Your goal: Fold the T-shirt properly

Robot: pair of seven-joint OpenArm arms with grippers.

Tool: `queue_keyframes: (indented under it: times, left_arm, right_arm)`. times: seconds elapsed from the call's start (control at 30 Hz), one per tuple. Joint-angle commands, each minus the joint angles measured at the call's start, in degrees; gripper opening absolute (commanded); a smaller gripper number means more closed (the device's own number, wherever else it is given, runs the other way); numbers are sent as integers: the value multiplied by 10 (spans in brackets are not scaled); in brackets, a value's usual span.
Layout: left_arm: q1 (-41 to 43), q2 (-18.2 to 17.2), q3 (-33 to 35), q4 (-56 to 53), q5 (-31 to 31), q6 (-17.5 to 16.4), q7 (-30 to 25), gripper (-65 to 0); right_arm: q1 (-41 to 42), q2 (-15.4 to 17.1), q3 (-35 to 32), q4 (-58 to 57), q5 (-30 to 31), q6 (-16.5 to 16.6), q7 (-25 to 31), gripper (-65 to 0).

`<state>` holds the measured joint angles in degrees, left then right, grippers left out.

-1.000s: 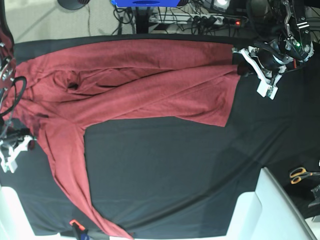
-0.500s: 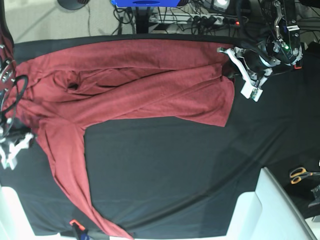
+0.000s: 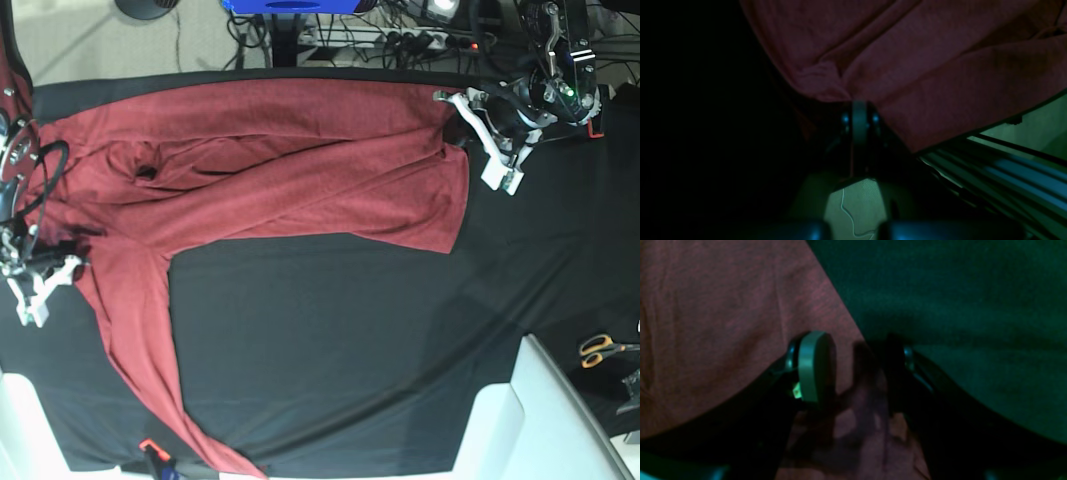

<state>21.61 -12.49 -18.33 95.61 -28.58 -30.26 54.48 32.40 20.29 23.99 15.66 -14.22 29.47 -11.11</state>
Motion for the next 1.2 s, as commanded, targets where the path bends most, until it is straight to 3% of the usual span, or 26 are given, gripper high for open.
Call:
queue_keyframes:
  times: [0.0, 0.03, 0.23, 0.3, 0.37, 0.43, 0.57, 0.67, 0.8, 0.93, 1.17]
  left_arm:
    - [-8, -7, -4, 10, -7, -4, -9, -650]
    - [-11, -7, -4, 10, -7, -4, -9, -632]
    - [-15, -7, -5, 28, -11, -6, -9, -339]
    - [-15, -6, -5, 44, -12, -6, -9, -265]
    - [-15, -5, -5, 61, -12, -6, -8, -186]
    - [-15, -4, -5, 74, -12, -6, -7, -123]
    - [-15, -4, -10, 93, -12, -6, -5, -92]
    - [-15, 2, -44, 92, -12, -6, -5, -92]
    - [-15, 6, -111, 93, -13, -6, -5, -92]
    - [-15, -5, -156, 93, -13, -6, -4, -92]
    - [-10, -23, -165, 90, -13, -6, -4, -92]
  right_arm:
    - [16, 5, 1, 6, 1, 4, 6, -378]
    - [16, 4, 1, 6, 1, 4, 6, -380]
    - [15, 1, 1, 6, 1, 4, 6, -407]
    - [15, 1, 1, 6, 1, 4, 6, -488]
    - [15, 1, 1, 6, 1, 4, 6, -629]
    - [15, 1, 1, 8, 1, 4, 6, -647]
    - [15, 2, 3, 28, 1, 8, 1, -650]
    - [-19, -1, 5, 111, 3, 9, -30, -650]
    - [-99, -35, 5, 290, 3, 11, -86, -650]
    - [-175, -80, 2, 455, 3, 39, -154, -650]
    - [-283, -136, 1, 630, 3, 42, -203, -650]
